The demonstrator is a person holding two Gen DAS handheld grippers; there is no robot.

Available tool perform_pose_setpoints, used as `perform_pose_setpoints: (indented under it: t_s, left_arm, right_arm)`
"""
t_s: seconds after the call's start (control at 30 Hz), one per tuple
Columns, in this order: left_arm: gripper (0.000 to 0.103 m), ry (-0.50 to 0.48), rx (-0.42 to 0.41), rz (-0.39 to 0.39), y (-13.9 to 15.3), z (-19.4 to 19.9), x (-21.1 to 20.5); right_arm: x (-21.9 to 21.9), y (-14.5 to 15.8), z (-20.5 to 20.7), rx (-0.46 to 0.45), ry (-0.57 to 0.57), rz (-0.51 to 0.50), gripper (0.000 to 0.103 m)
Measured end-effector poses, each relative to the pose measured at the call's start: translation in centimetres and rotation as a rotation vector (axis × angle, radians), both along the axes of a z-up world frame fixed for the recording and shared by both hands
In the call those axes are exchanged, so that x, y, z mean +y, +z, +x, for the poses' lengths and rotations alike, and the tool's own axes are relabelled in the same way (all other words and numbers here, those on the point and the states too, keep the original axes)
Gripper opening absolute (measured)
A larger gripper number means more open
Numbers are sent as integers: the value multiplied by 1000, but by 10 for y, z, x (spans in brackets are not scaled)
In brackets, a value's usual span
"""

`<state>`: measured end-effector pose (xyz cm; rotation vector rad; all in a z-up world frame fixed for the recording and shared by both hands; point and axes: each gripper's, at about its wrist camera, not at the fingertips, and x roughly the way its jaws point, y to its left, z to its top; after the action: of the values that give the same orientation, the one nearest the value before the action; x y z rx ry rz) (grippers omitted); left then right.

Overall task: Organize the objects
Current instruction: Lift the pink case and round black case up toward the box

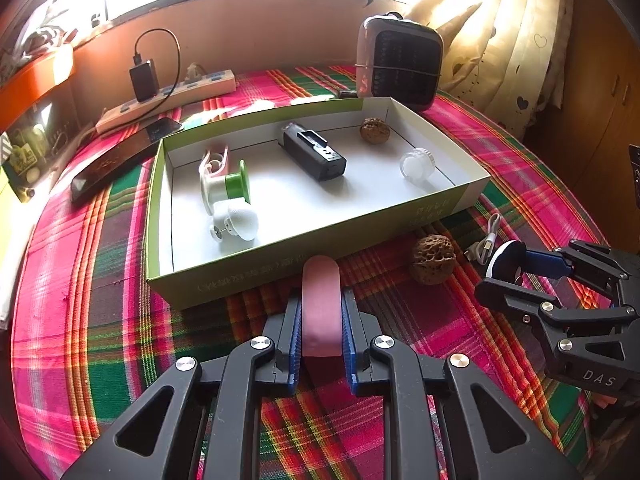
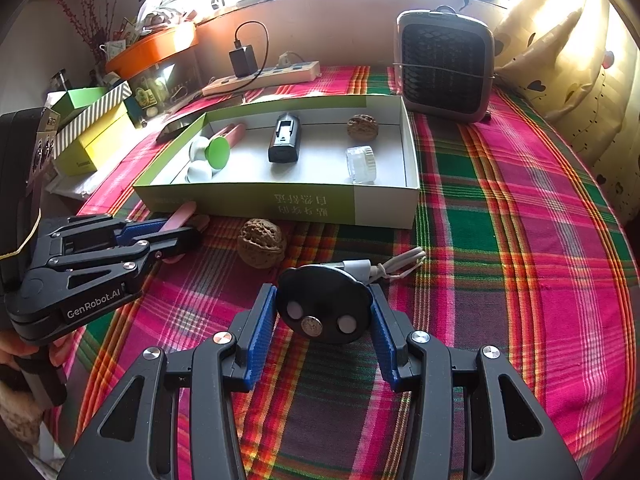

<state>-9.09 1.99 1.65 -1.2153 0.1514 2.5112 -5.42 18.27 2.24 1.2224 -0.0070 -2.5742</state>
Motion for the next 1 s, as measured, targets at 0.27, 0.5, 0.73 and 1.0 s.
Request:
perform_pose_setpoints:
  t_s: [0.27,0.5,0.73,1.0]
  left_arm:
    - [16,-2,23,-5,7,5,2]
    - [16,-9,38,-1,14,9,3]
    - [16,-14,50,12,22,12,2]
    - [16,-9,57,35,29,10,1]
  right_arm:
    - [-2,4,1,8,6,-3,46]
    - [-2,11,2,25,8,-8,46]
    - [-3,20,2,46,12,-13,46]
    - [-2,29,-1,63,9,-19,46]
